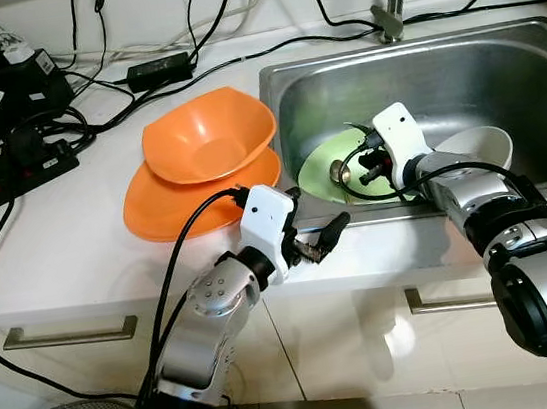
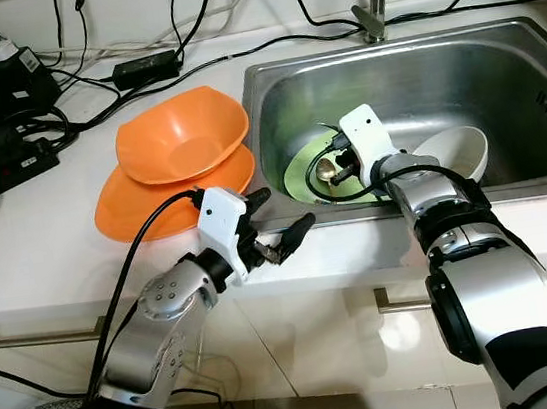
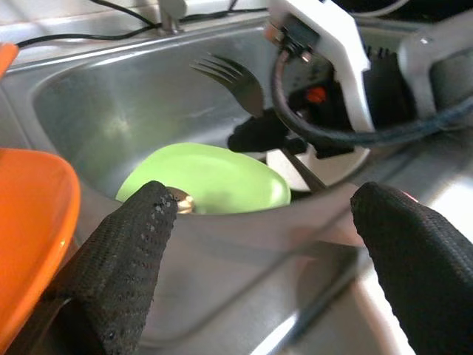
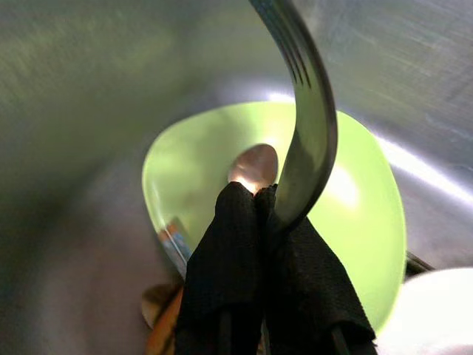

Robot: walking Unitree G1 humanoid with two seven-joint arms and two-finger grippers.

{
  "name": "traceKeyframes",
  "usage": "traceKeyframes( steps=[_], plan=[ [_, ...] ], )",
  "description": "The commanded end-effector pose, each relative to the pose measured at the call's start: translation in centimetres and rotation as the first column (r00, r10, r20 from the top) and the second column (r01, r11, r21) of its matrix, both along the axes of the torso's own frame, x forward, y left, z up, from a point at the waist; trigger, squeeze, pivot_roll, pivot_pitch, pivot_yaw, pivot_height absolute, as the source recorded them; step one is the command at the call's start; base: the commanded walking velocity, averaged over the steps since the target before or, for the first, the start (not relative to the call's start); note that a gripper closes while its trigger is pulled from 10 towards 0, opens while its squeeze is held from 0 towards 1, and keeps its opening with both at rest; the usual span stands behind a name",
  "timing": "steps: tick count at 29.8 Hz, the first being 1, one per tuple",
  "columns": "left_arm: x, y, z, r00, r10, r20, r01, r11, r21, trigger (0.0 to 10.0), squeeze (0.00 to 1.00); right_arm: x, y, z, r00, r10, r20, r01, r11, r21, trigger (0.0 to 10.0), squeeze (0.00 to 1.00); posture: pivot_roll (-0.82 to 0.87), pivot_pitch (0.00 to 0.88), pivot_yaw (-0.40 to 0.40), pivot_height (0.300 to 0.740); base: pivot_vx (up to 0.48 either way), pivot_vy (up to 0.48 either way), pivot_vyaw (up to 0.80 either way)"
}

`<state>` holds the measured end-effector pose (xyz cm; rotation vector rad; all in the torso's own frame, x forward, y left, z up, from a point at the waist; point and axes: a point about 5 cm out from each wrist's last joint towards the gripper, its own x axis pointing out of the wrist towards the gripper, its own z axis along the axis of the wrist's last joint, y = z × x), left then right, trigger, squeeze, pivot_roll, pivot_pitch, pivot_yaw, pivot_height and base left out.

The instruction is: Kitchen organization

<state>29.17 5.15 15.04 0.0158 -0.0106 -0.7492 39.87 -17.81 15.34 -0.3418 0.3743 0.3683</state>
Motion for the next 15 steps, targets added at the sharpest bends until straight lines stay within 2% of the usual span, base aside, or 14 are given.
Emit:
traceKeyframes(
  steps=[1, 15],
  plan=[
    [0.48, 0.22, 0.17, 0.999, 0.039, 0.011, -0.039, 0.999, -0.007, 10.0, 0.00, -0.04, -0.15, 0.07, 1.000, 0.022, 0.002, -0.022, 1.000, -0.015, 10.0, 1.00, -0.09, 0.085, 0.085, 0.740, 0.000, 0.000, 0.00],
    [0.37, -0.28, -0.48, 0.998, 0.053, -0.016, -0.053, 0.998, -0.017, 10.0, 0.00, -0.02, -1.03, 0.35, 1.000, -0.008, 0.003, 0.008, 1.000, -0.021, 10.0, 1.00, -0.12, 0.084, 0.067, 0.740, 0.000, 0.000, 0.00]
  ],
)
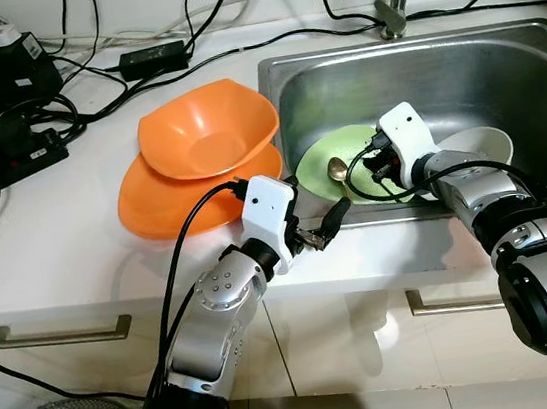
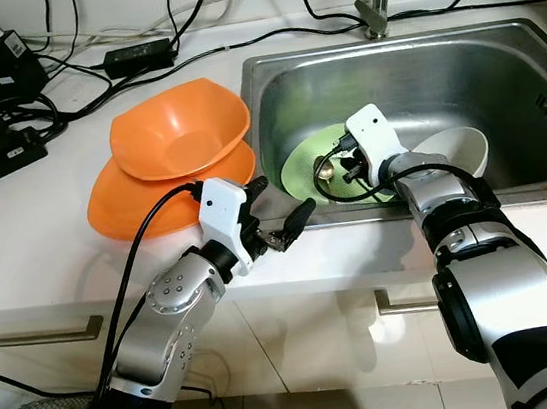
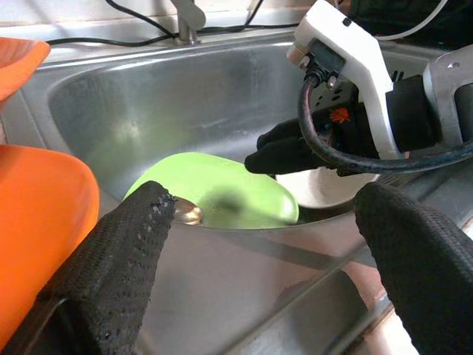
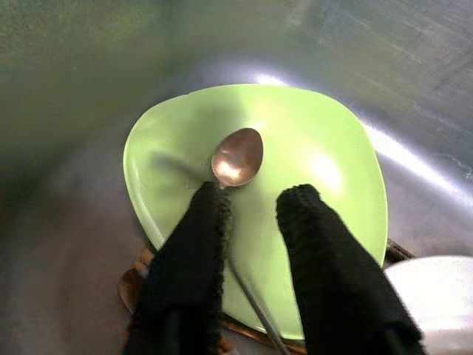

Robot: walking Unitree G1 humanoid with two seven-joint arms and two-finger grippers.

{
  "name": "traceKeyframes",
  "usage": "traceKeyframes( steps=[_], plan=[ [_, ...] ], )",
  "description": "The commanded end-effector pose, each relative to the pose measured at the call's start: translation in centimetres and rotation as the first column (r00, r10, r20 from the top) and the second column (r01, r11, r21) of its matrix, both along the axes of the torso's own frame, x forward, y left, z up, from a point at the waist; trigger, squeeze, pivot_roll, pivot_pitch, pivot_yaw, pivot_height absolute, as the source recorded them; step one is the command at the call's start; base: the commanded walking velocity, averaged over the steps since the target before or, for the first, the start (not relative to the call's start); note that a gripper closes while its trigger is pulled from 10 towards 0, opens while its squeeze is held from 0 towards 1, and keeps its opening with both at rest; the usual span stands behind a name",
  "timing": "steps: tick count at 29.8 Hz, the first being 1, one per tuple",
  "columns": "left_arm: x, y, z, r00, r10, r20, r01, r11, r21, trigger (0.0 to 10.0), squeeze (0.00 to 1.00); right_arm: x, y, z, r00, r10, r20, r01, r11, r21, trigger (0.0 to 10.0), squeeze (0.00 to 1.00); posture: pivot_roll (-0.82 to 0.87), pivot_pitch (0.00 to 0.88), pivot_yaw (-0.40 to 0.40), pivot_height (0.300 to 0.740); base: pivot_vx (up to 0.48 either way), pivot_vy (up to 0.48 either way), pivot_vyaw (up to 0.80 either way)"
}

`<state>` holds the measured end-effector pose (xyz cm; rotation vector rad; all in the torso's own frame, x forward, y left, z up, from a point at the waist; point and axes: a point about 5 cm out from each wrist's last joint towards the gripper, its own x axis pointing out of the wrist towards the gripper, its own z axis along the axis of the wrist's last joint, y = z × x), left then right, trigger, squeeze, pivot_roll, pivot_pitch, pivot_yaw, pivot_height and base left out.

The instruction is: Kitchen organization

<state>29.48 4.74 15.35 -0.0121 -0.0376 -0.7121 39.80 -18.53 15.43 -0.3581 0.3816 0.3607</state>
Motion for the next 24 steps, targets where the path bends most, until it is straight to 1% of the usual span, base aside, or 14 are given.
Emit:
traceKeyframes(
  steps=[1, 3, 5, 9, 10, 12, 15, 17, 18, 20, 22, 23, 24],
  plan=[
    [0.1, 0.0, -0.8, 0.999, 0.014, -0.029, -0.014, 1.000, 0.015, 10.0, 0.00, 0.1, -0.4, 0.4, 1.000, -0.006, 0.012, 0.006, 1.000, 0.006, 10.0, 1.00, -0.12, 0.084, 0.067, 0.740, 0.000, 0.000, 0.00],
    [0.1, -0.2, -0.7, 1.000, 0.012, -0.028, -0.011, 1.000, 0.012, 10.0, 0.00, 0.1, -0.5, 0.5, 1.000, -0.006, 0.021, 0.006, 1.000, 0.011, 10.0, 1.00, -0.12, 0.083, 0.069, 0.740, 0.000, 0.000, 0.00],
    [0.1, -0.6, -0.2, 1.000, 0.004, -0.009, -0.004, 1.000, -0.001, 10.0, 0.00, 0.3, -0.9, 1.2, 0.997, -0.040, 0.073, 0.036, 0.998, 0.059, 10.0, 1.00, -0.12, 0.076, 0.083, 0.740, 0.000, 0.000, 0.00],
    [0.1, -0.6, 0.0, 1.000, 0.002, 0.002, -0.002, 1.000, -0.006, 10.0, 0.00, 0.3, -1.0, 1.3, 0.994, -0.064, 0.091, 0.057, 0.995, 0.084, 10.0, 1.00, -0.11, 0.076, 0.094, 0.740, 0.000, 0.000, 0.00],
    [0.2, -0.4, 0.2, 1.000, 0.005, 0.025, -0.005, 1.000, 0.000, 10.0, 0.00, 0.3, -1.0, 1.2, 0.991, -0.088, 0.098, 0.077, 0.990, 0.115, 10.0, 1.00, -0.10, 0.077, 0.099, 0.740, 0.000, 0.000, 0.00],
    [0.6, 0.1, 0.9, 0.997, 0.041, 0.062, -0.041, 0.999, -0.011, 10.0, 0.00, 0.2, -0.6, 0.9, 0.991, -0.099, 0.094, 0.085, 0.987, 0.138, 10.0, 1.00, -0.09, 0.080, 0.097, 0.740, 0.000, 0.000, 0.00],
    [0.7, 0.2, 1.4, 0.995, 0.060, 0.078, -0.058, 0.998, -0.021, 10.0, 0.00, 0.3, -0.3, 0.9, 0.990, -0.104, 0.091, 0.088, 0.982, 0.166, 10.0, 1.00, -0.08, 0.079, 0.092, 0.740, 0.000, 0.000, 0.00],
    [0.9, 0.2, 1.9, 0.992, 0.080, 0.093, -0.076, 0.996, -0.042, 10.0, 0.00, 0.3, 0.0, 1.0, 0.990, -0.103, 0.096, 0.084, 0.979, 0.186, 10.0, 1.00, -0.08, 0.080, 0.085, 0.740, 0.000, 0.000, 0.00],
    [1.0, 0.3, 2.1, 0.991, 0.088, 0.099, -0.083, 0.995, -0.051, 10.0, 0.00, 0.3, 0.3, 1.0, 0.991, -0.091, 0.103, 0.071, 0.981, 0.182, 10.0, 1.00, -0.10, 0.081, 0.074, 0.740, 0.000, 0.000, 0.00],
    [1.1, 0.6, 2.1, 0.989, 0.099, 0.106, -0.094, 0.994, -0.055, 10.0, 0.00, 0.3, 1.0, 0.8, 0.991, -0.072, 0.110, 0.052, 0.984, 0.173, 10.0, 1.00, -0.11, 0.076, 0.066, 0.740, 0.000, 0.000, 0.00],
    [1.2, 1.1, 1.6, 0.987, 0.117, 0.106, -0.112, 0.992, -0.051, 10.0, 0.00, 0.2, 1.8, 0.4, 0.993, -0.042, 0.112, 0.023, 0.986, 0.167, 10.0, 1.00, -0.11, 0.056, 0.052, 0.740, 0.000, 0.000, 0.00],
    [1.2, 1.3, 1.4, 0.986, 0.130, 0.105, -0.125, 0.991, -0.049, 10.0, 0.00, 0.1, 2.1, 0.3, 0.993, -0.033, 0.112, 0.013, 0.986, 0.169, 10.0, 1.00, -0.11, 0.056, 0.052, 0.740, 0.000, 0.000, 0.00],
    [1.3, 1.8, 1.4, 0.982, 0.151, 0.110, -0.146, 0.988, -0.052, 10.0, 0.00, 0.1, 2.6, 0.4, 0.994, -0.024, 0.108, 0.003, 0.981, 0.194, 10.0, 1.00, -0.10, 0.043, 0.036, 0.740, 0.000, 0.000, 0.00]
  ],
)
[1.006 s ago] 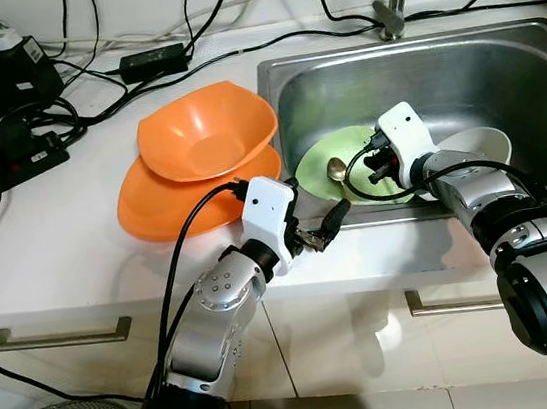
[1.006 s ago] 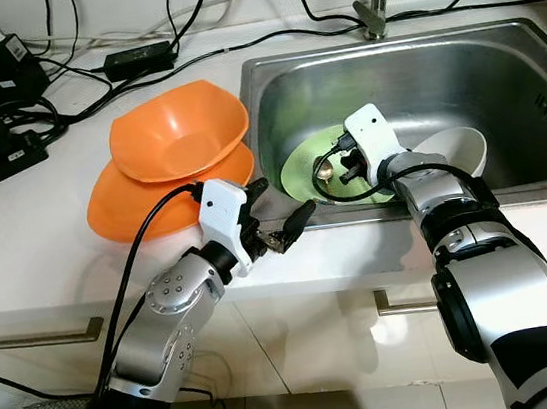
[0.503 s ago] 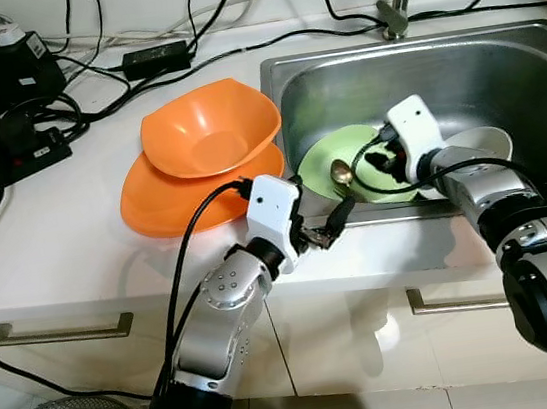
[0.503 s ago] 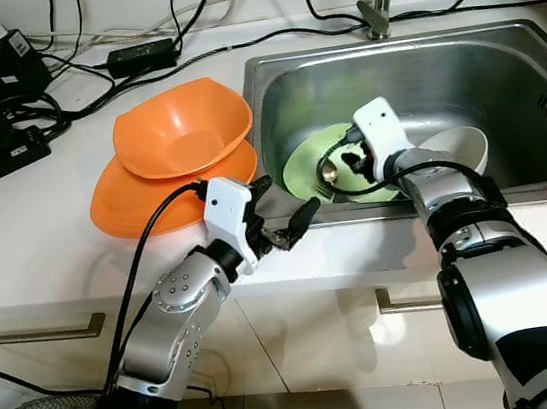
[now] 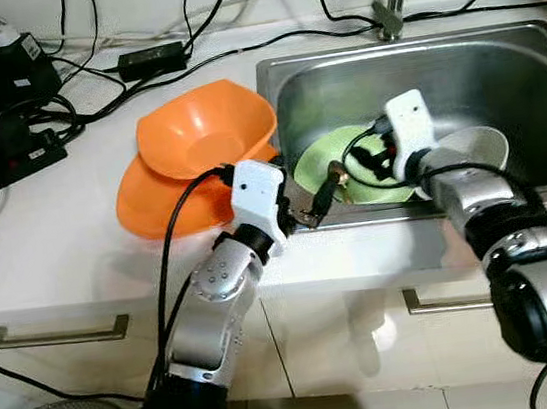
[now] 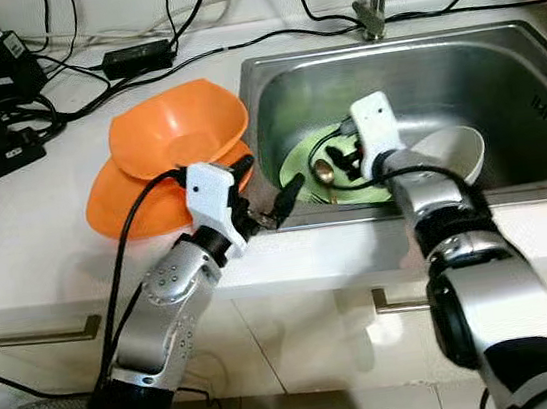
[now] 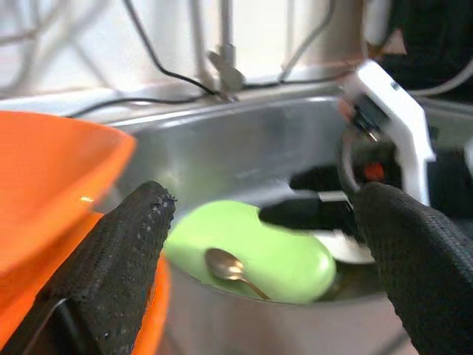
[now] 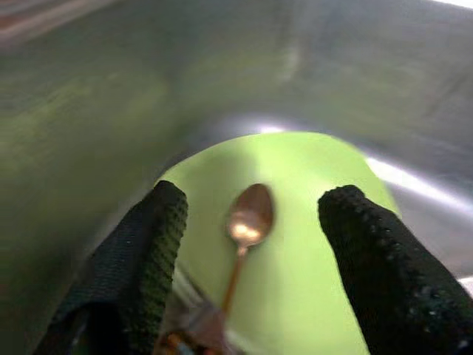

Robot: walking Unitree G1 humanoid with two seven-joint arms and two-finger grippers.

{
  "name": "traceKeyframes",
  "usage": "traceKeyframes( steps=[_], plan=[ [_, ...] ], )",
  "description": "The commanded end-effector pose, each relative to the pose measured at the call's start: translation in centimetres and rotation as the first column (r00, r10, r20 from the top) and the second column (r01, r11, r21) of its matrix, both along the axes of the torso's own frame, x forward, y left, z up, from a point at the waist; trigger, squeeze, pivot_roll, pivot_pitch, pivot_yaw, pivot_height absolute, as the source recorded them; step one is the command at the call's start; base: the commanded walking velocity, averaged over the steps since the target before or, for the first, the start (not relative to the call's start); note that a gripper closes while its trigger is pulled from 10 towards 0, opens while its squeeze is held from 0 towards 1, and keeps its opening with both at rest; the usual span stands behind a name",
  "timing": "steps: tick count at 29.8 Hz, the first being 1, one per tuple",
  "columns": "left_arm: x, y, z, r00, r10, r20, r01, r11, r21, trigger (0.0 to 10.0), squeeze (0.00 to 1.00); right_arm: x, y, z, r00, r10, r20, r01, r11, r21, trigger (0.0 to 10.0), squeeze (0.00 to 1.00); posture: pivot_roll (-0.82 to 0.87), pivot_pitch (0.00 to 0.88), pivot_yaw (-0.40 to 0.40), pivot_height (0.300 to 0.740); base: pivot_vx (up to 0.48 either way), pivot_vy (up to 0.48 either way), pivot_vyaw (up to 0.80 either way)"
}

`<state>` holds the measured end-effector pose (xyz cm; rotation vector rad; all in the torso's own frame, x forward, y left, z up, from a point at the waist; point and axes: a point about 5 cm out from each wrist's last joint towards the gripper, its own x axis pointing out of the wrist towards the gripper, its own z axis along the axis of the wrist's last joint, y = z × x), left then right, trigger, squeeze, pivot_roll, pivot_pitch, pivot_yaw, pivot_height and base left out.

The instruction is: Kitchen organization

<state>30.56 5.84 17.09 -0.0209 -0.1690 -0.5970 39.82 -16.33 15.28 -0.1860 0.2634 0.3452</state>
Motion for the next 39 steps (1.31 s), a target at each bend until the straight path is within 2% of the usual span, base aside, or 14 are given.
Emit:
traceKeyframes(
  steps=[1, 2, 3, 4, 5, 17, 19, 22, 27, 30, 31, 32, 34, 39],
  plan=[
    [0.2, 0.7, -0.4, 0.999, 0.036, -0.005, -0.036, 0.999, 0.009, 10.0, 0.00, 0.1, 0.5, 0.6, 1.000, 0.016, 0.023, -0.016, 1.000, 0.008, 10.0, 1.00, -0.10, 0.043, 0.036, 0.740, 0.000, 0.000, 0.00],
    [0.3, 0.9, 0.0, 0.998, 0.055, 0.005, -0.055, 0.998, -0.016, 10.0, 0.00, 0.1, 0.9, 0.8, 0.999, 0.039, 0.026, -0.040, 0.999, 0.036, 10.0, 0.61, -0.09, 0.032, 0.011, 0.740, 0.000, 0.000, 0.00],
    [0.3, 1.0, 0.2, 0.998, 0.057, 0.010, -0.057, 0.998, -0.028, 10.0, 0.00, 0.1, 0.9, 0.8, 0.999, 0.041, 0.028, -0.042, 0.998, 0.043, 10.0, 0.40, -0.09, 0.029, -0.001, 0.740, 0.000, 0.000, 0.00],
    [0.4, 1.1, 0.3, 0.998, 0.058, 0.011, -0.058, 0.998, -0.034, 10.0, 0.00, 0.1, 1.0, 0.8, 0.999, 0.041, 0.027, -0.042, 0.998, 0.046, 10.0, 0.40, -0.09, 0.033, -0.007, 0.740, 0.000, 0.000, 0.00],
    [0.4, 1.2, 0.2, 0.997, 0.082, 0.014, -0.082, 0.996, -0.029, 10.0, 0.00, 0.0, 1.0, 0.5, 0.999, 0.033, 0.016, -0.034, 0.998, 0.044, 10.0, 0.00, -0.09, 0.028, -0.010, 0.740, 0.000, 0.000, 0.00],
    [0.6, 1.4, 0.1, 0.994, 0.099, 0.050, -0.098, 0.995, -0.016, 10.0, 0.00, -0.8, 1.8, -1.1, 1.000, 0.005, 0.011, -0.006, 0.998, 0.065, 10.0, 0.00, -0.11, 0.000, 0.045, 0.740, 0.000, 0.000, 0.00],
    [0.8, 1.6, 1.1, 0.990, 0.109, 0.087, -0.107, 0.994, -0.027, 10.0, 0.00, -0.6, 1.9, 0.0, 0.998, -0.014, 0.054, 0.008, 0.994, 0.107, 10.0, 0.00, -0.11, 0.003, 0.062, 0.740, 0.000, 0.000, 0.00],
    [1.0, 1.7, 2.0, 0.978, 0.140, 0.151, -0.139, 0.990, -0.021, 10.0, 0.00, -0.7, 1.4, 0.3, 0.990, -0.053, 0.131, 0.044, 0.997, 0.071, 10.0, 0.00, -0.11, 0.017, 0.075, 0.740, 0.000, 0.000, 0.00],
    [1.1, 2.3, 3.4, 0.955, 0.205, 0.215, -0.199, 0.979, -0.049, 10.0, 0.00, -0.8, 0.8, 0.7, 0.977, -0.139, 0.163, 0.120, 0.985, 0.126, 10.0, 0.00, -0.12, 0.018, 0.076, 0.740, 0.000, 0.000, 0.00],
    [1.6, 3.6, 4.6, 0.914, 0.305, 0.266, -0.296, 0.952, -0.076, 10.0, 0.00, -1.1, 1.0, 1.9, 0.958, -0.167, 0.233, 0.129, 0.977, 0.170, 10.0, 0.00, -0.12, 0.017, 0.072, 0.740, 0.000, 0.000, 0.00],
    [2.0, 4.9, 5.4, 0.875, 0.389, 0.287, -0.374, 0.921, -0.108, 10.0, 0.00, -1.3, 0.9, 2.8, 0.940, -0.190, 0.284, 0.134, 0.969, 0.206, 10.0, 0.00, -0.12, 0.011, 0.071, 0.740, 0.000, 0.000, 0.00],
    [2.0, 4.9, 5.4, 0.875, 0.389, 0.287, -0.374, 0.921, -0.108, 10.0, 0.00, -1.3, 0.9, 2.8, 0.940, -0.190, 0.284, 0.134, 0.969, 0.206, 10.0, 0.00, -0.12, 0.011, 0.071, 0.740, 0.000, 0.000, 0.00],
    [2.5, 7.0, 5.9, 0.805, 0.510, 0.302, -0.494, 0.859, -0.135, 10.0, 0.00, -1.5, 0.8, 4.3, 0.904, -0.239, 0.356, 0.130, 0.944, 0.304, 10.0, 0.00, -0.12, 0.000, 0.075, 0.740, 0.000, 0.000, 0.00],
    [2.9, 9.3, 5.2, 0.747, 0.611, 0.262, -0.604, 0.789, -0.115, 10.0, 0.00, -2.0, 0.9, 6.0, 0.870, -0.239, 0.432, 0.092, 0.938, 0.334, 10.0, 0.00, -0.12, 0.000, 0.084, 0.740, 0.000, 0.000, 0.00]
  ],
)
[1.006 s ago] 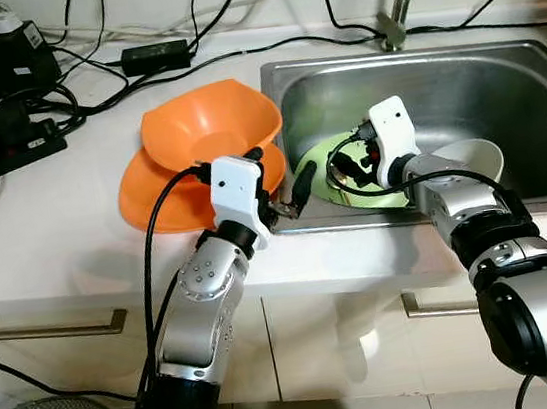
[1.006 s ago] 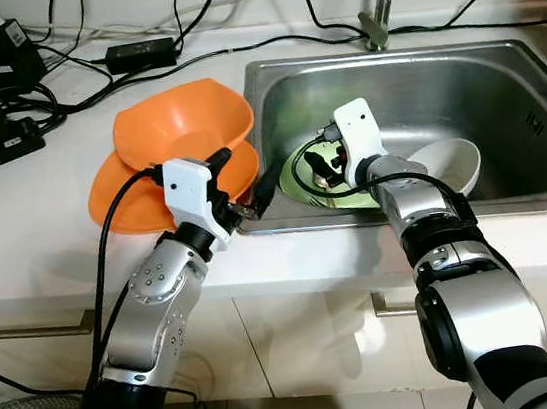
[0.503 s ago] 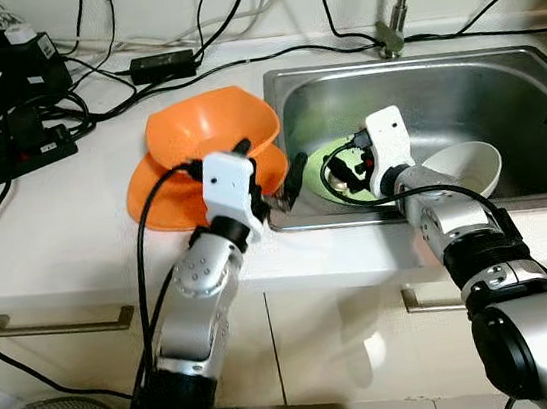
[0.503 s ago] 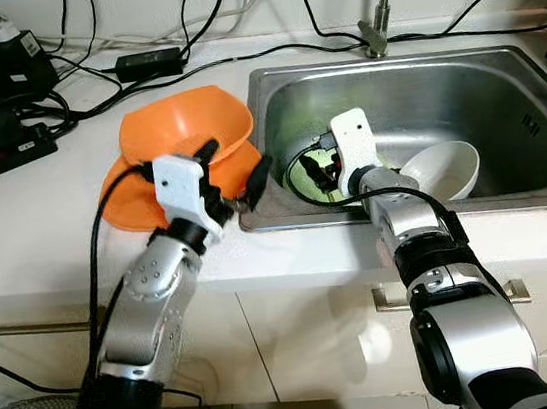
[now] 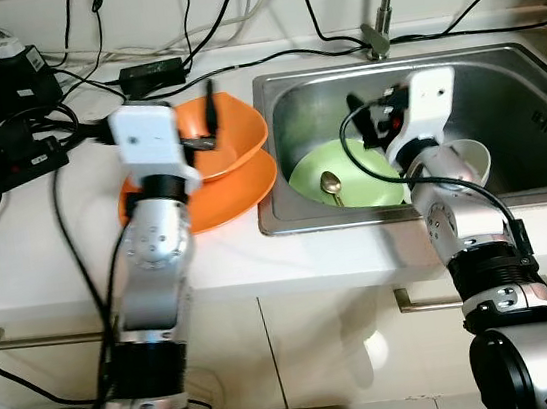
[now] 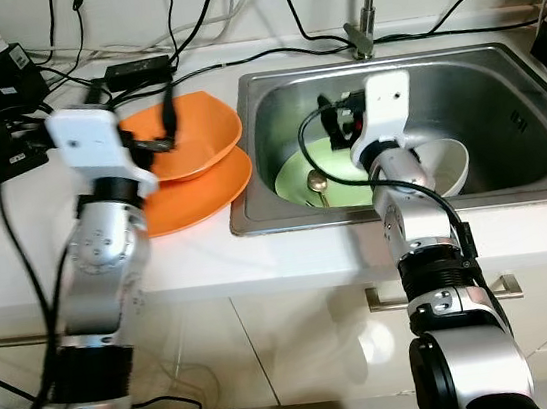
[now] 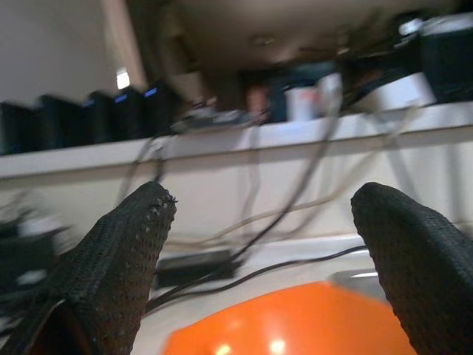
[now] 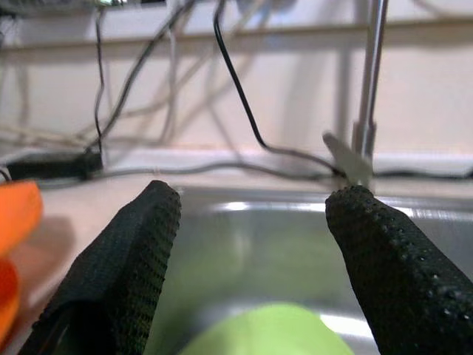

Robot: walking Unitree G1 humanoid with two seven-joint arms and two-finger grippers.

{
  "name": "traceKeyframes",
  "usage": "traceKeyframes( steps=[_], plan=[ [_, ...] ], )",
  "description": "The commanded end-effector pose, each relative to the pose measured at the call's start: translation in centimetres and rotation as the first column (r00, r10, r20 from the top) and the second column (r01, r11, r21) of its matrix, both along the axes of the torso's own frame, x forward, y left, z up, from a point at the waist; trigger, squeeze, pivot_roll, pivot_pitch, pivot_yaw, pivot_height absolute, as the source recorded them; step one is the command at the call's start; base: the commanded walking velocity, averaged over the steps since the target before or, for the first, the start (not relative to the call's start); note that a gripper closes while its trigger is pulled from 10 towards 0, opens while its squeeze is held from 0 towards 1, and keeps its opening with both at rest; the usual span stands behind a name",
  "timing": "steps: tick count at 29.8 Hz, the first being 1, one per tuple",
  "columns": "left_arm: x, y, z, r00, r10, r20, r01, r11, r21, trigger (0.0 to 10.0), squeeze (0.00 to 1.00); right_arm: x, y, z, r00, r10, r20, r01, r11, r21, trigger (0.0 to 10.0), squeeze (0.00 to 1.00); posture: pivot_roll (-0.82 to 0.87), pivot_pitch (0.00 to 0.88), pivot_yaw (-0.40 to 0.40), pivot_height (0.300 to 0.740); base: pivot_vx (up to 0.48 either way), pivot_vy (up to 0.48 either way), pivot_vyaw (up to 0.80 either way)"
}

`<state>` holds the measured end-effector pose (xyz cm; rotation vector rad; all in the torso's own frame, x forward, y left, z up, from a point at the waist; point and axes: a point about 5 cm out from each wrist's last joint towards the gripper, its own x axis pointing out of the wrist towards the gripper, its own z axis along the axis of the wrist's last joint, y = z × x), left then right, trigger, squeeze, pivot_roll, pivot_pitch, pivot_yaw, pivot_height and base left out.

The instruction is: Kitchen organization

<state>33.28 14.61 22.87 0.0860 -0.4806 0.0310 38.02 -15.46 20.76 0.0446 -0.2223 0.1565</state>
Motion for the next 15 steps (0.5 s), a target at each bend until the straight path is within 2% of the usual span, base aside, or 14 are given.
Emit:
traceKeyframes(
  steps=[1, 2, 3, 7, 8, 9, 10, 12, 15],
  plan=[
    [0.4, 1.4, -1.1, 0.995, 0.076, -0.069, -0.077, 0.997, -0.008, 10.0, 0.00, -0.4, 0.3, 1.0, 0.999, 0.018, 0.045, -0.020, 0.999, 0.030, 10.0, 0.00, -0.12, 0.000, 0.088, 0.740, 0.000, 0.000, 0.00],
    [0.6, 1.9, -1.5, 0.991, 0.097, -0.093, -0.099, 0.995, -0.016, 10.0, 0.00, -0.6, 0.5, 1.2, 0.998, 0.032, 0.052, -0.034, 0.999, 0.035, 10.0, 0.00, -0.12, 0.000, 0.089, 0.740, 0.000, 0.000, 0.00],
    [1.0, 2.8, -2.3, 0.979, 0.126, -0.161, -0.132, 0.991, -0.023, 10.0, 0.00, -1.0, 1.0, 1.7, 0.995, 0.075, 0.062, -0.077, 0.996, 0.035, 10.0, 0.00, -0.12, 0.000, 0.092, 0.740, 0.000, 0.000, 0.00],
    [1.9, 3.1, -3.6, 0.955, 0.098, -0.279, -0.121, 0.990, -0.069, 10.0, 0.00, -2.0, 2.2, 2.4, 0.981, 0.179, 0.076, -0.181, 0.983, 0.017, 10.0, 0.00, -0.12, 0.000, 0.100, 0.740, 0.000, 0.000, 0.00],
    [1.9, 3.1, -3.6, 0.955, 0.098, -0.279, -0.121, 0.990, -0.069, 10.0, 0.00, -2.0, 2.2, 2.4, 0.981, 0.179, 0.076, -0.181, 0.983, 0.017, 10.0, 0.00, -0.12, 0.000, 0.100, 0.740, 0.000, 0.000, 0.00],
    [2.4, 2.7, -4.5, 0.935, 0.054, -0.351, -0.101, 0.988, -0.116, 10.0, 0.00, -3.1, 3.5, 2.6, 0.944, 0.320, 0.074, -0.317, 0.947, -0.048, 10.0, 0.00, -0.13, 0.000, 0.111, 0.740, 0.000, 0.000, 0.00],
    [2.5, 2.4, -4.8, 0.926, 0.036, -0.376, -0.093, 0.987, -0.134, 10.0, 0.00, -3.5, 4.0, 2.5, 0.926, 0.371, 0.067, -0.366, 0.927, -0.075, 10.0, 0.00, -0.13, 0.000, 0.113, 0.740, 0.000, 0.000, 0.00],
    [2.8, 1.6, -5.1, 0.915, -0.009, -0.402, -0.076, 0.978, -0.195, 10.0, 0.00, -4.2, 4.4, 2.7, 0.897, 0.438, 0.055, -0.433, 0.898, -0.084, 10.0, 0.00, -0.14, 0.000, 0.126, 0.740, 0.000, 0.000, 0.00],
    [3.0, 1.3, -5.3, 0.905, -0.048, -0.423, -0.055, 0.972, -0.229, 10.0, 0.00, -4.5, 4.5, 2.9, 0.890, 0.454, 0.046, -0.449, 0.889, -0.092, 10.0, 0.00, -0.14, 0.001, 0.131, 0.740, 0.000, 0.000, 0.00]
  ],
)
